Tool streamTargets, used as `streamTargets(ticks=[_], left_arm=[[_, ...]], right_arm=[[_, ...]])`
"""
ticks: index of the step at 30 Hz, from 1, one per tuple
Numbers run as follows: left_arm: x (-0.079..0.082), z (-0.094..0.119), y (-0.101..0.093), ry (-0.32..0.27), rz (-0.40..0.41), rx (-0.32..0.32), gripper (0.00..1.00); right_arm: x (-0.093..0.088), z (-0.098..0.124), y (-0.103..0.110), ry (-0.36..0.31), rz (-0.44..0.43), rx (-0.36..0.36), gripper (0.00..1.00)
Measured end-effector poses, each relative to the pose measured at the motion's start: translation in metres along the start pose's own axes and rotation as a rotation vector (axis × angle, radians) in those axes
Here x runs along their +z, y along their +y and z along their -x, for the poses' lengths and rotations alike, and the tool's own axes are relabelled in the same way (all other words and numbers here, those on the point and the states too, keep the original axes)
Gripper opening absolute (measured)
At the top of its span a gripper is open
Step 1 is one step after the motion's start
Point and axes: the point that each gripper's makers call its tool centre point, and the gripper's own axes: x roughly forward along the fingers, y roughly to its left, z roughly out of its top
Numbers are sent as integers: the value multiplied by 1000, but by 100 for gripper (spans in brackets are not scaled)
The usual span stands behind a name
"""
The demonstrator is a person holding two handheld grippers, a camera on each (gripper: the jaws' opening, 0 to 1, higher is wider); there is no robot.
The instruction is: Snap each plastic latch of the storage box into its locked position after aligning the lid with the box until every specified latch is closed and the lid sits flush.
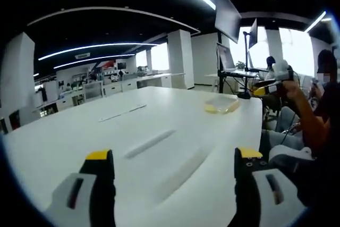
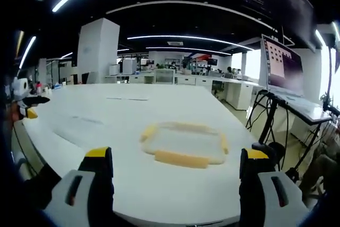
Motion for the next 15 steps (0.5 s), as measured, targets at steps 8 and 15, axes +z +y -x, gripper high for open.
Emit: streamTargets(ticks=[8,15], left_arm=[[11,-27,-19,21,-24,-66,93],[17,-58,-31,85,-74,-138,93]], right_arm=[[0,2,0,0,-3,0,100],[-3,-1,0,8,-4,6,100]])
